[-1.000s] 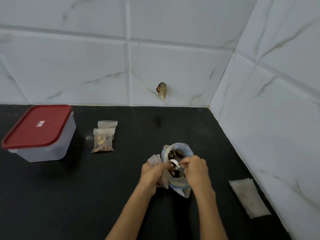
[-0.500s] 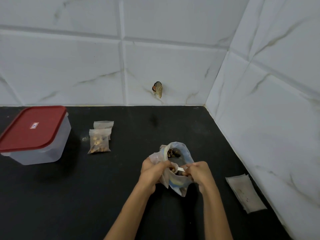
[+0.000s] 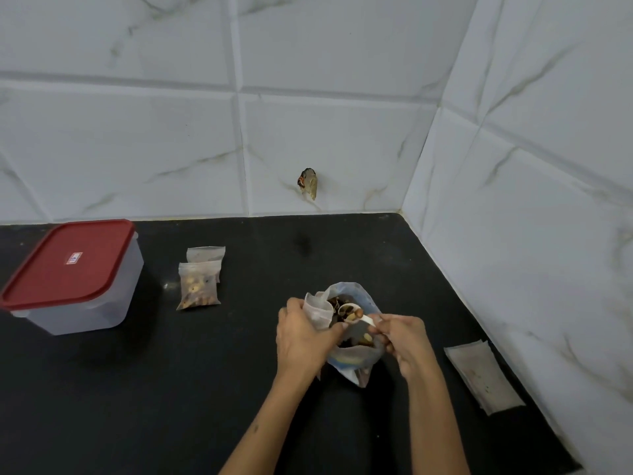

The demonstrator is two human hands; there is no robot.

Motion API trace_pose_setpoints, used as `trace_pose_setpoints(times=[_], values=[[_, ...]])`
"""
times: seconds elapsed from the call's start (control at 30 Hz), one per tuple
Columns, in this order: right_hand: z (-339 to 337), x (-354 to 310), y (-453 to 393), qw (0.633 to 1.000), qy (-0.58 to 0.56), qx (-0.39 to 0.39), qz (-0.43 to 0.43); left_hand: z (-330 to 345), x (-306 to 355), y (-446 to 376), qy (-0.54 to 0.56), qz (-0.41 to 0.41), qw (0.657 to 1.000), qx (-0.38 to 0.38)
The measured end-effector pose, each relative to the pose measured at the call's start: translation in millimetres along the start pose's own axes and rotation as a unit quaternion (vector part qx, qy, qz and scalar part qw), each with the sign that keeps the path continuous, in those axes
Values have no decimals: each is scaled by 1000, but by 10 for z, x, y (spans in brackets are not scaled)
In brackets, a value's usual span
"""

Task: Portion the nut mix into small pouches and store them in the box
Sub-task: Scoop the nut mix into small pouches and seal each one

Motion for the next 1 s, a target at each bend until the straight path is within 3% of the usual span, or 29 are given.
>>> trace_pose_setpoints(times=[0.2, 0.3, 0.57, 0.8, 1.0], values=[[-145, -328, 265, 994, -40, 45, -86, -81, 221, 82, -32, 72, 997, 15], [-135, -576, 494, 985, -43, 27, -167, -80, 266, 102, -19, 81, 997, 2], [172, -890, 881, 926, 182, -16, -330, -177, 325, 128, 43, 103, 994, 6], [248, -950, 997, 911, 218, -13, -349, -241, 289, 95, 85, 101, 991, -2], [241, -973, 1026, 928, 172, -2, -331, -313, 277, 68, 102, 109, 989, -6]])
Point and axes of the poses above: each hand's wrist, its own y-axis away from the middle knuckle, its own z-axis out of the palm, x = y × z, the point moved 8 cm from there along -y, towards the middle knuckle
